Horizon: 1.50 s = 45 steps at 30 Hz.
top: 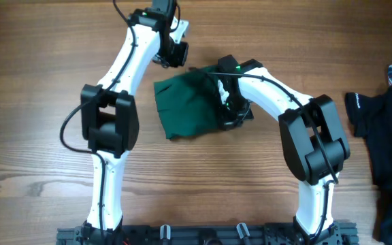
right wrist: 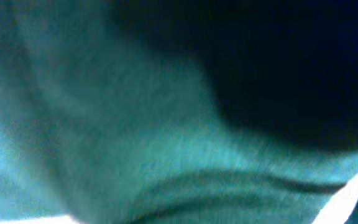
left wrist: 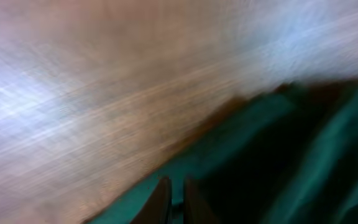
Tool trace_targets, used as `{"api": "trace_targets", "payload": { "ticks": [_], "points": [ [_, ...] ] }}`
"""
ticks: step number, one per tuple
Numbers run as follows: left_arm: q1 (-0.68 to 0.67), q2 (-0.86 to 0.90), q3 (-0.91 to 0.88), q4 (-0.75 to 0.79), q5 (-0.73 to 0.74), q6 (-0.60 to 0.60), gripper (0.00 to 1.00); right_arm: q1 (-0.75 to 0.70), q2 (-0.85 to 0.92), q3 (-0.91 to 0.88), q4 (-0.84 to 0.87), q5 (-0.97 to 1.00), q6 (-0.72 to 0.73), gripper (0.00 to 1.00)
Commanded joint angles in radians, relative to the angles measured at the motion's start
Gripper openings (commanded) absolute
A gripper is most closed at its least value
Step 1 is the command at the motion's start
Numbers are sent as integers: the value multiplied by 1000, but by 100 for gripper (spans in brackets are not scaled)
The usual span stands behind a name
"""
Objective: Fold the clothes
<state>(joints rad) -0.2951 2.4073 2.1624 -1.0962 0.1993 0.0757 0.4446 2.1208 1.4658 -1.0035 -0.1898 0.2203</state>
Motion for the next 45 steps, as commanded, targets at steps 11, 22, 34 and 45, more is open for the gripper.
{"api": "trace_targets", "payload": {
  "ticks": [11, 22, 34, 45],
  "points": [
    [-10, 24, -4, -155, -71, 21, 34, -20, 2, -6, 366, 359, -113, 4],
    [12, -35, 79, -13, -222, -141, 48, -175, -16, 104, 546, 181, -243, 14],
    [163, -62, 73, -52, -203, -133, 4, -156, -114, -74, 227, 40, -38, 4],
    [174, -62, 72, -53, -204, -132, 4, -45, -114, -288, 701, 25, -142, 4]
  ]
}}
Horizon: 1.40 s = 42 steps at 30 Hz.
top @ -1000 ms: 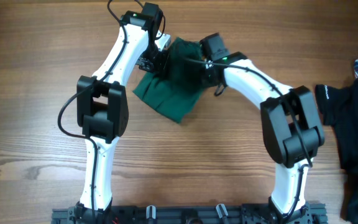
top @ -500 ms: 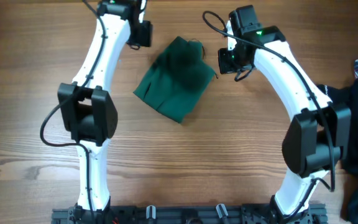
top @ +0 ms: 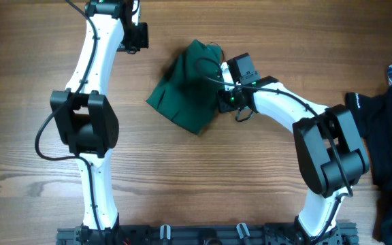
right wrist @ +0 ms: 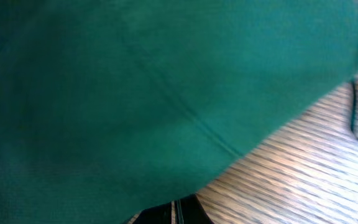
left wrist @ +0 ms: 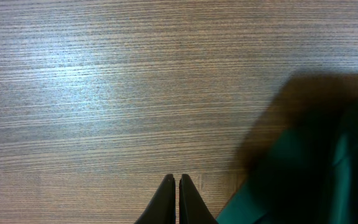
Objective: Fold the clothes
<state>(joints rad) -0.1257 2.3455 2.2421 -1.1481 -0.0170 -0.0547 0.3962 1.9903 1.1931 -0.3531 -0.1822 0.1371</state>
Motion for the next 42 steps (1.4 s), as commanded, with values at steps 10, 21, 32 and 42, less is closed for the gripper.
{"api": "trace_targets", "payload": {
  "ticks": [10, 21, 32, 42],
  "points": [
    [4, 0, -31, -110, 166, 6, 22, 1, 16, -15, 385, 173, -219, 4],
    [0, 0, -171, -36, 453, 258, 100, -75, 14, -12, 201, 285, -169, 20],
    [-60, 23, -249, 110, 506, 257, 100, -73, -262, 27, 104, -119, -183, 4],
    [-62, 84, -249, 126, 506, 249, 99, -49, -4, 26, 279, -165, -322, 4]
  ]
}}
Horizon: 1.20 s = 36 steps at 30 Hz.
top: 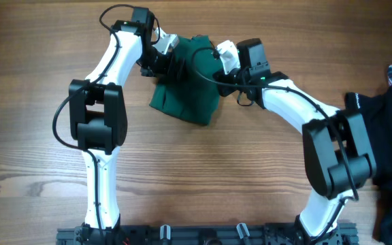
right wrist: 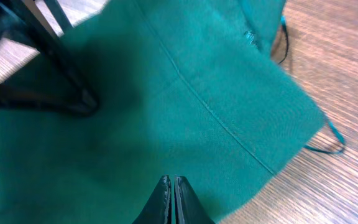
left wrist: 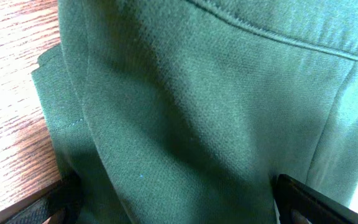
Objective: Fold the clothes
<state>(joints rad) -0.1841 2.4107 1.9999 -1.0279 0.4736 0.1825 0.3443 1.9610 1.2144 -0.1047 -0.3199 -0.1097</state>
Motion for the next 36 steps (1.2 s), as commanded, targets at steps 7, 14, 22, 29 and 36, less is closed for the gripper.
{"api": "trace_targets", "payload": {
  "ticks": [7, 14, 22, 29, 36],
  "points": [
    [-10, 24, -7, 22, 16, 12, 99, 3, 132, 5, 68, 13, -76, 4],
    [-59, 25, -45, 40, 7, 12, 99, 3, 145, 5, 82, 14, -76, 4],
    [-93, 27, -85, 71, -7, 12, 72, 3, 145, 5, 76, 32, -74, 4],
    [-130, 26, -85, 47, -6, 11, 4, 3, 154, 5, 77, 39, -74, 4],
    [-109, -30, -75, 45, -19, -11, 4, 0, -101, 46, 72, 54, 25, 39]
  ]
}}
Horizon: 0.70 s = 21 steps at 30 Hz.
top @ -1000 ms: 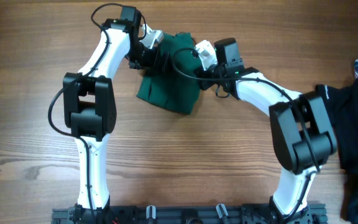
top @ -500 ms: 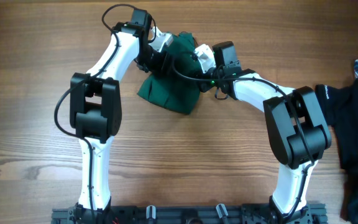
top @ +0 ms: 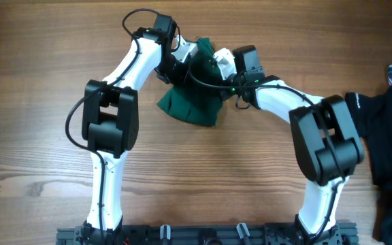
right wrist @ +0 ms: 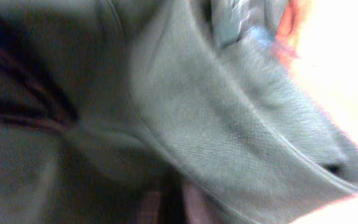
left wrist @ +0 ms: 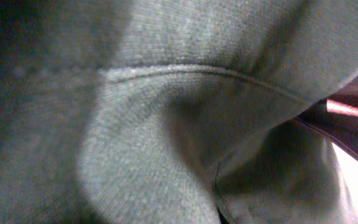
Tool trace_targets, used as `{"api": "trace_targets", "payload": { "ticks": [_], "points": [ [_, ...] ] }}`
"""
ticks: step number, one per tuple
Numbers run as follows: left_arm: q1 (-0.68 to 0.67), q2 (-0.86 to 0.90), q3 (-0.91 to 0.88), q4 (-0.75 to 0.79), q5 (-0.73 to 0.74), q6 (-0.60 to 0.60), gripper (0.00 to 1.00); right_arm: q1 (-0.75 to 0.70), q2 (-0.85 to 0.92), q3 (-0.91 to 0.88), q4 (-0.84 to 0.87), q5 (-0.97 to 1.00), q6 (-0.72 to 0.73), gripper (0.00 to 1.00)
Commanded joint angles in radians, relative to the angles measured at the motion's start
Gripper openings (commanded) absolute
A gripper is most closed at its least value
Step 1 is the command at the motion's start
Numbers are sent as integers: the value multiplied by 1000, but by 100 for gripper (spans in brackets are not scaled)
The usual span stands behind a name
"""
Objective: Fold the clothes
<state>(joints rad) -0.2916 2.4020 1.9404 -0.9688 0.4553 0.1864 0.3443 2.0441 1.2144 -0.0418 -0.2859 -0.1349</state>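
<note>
A dark green garment (top: 192,102) lies bunched on the wooden table (top: 46,136), towards the back and near the middle. My left gripper (top: 181,60) is buried in its upper left part. Green cloth (left wrist: 142,143) fills the left wrist view and hides the fingers, which no longer show at the frame's lower corners. My right gripper (top: 223,64) presses into the upper right part. In the right wrist view a thick fold of cloth (right wrist: 241,124) drapes over dim fingers (right wrist: 194,208) that stand slightly apart, with darkness between them.
A heap of dark clothes (top: 386,136) lies at the right edge of the table, with a plaid piece behind it. The arms' mounting rail (top: 203,235) runs along the front edge.
The left gripper, then wide open on the garment's upper left, sits further right and deeper in cloth. The right gripper, then shut above the cloth, is down in it. The garment looks narrower.
First the garment lay spread wider, with the right gripper in its right edge and the left gripper at its upper left. Then the left gripper was shut, far off at the back left. Then both were at the garment's top, and now both are pressed into it.
</note>
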Motion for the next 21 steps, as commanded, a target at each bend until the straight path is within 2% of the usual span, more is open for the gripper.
{"api": "trace_targets", "payload": {
  "ticks": [1, 2, 6, 12, 14, 15, 21],
  "points": [
    [0, -34, -16, -15, -5, -14, 4, -3, -251, 52, -3, 70, 88, 46],
    [2, -77, -16, -15, -29, -28, 4, -23, -446, 55, -92, 229, 111, 47],
    [3, -158, -16, -17, -108, -76, 4, -73, -576, 55, -240, 384, 112, 48],
    [4, -270, -16, -17, -109, -116, 4, -232, -578, 55, -412, 410, 154, 77],
    [4, -272, -16, -19, -121, -116, 4, -260, -574, 54, -425, 410, 154, 94],
    [4, -272, -16, -23, -145, -116, 4, -264, -574, 54, -426, 410, 153, 99],
    [4, -272, -16, -30, -162, -116, 4, -263, -574, 54, -427, 410, 153, 100]
  ]
}}
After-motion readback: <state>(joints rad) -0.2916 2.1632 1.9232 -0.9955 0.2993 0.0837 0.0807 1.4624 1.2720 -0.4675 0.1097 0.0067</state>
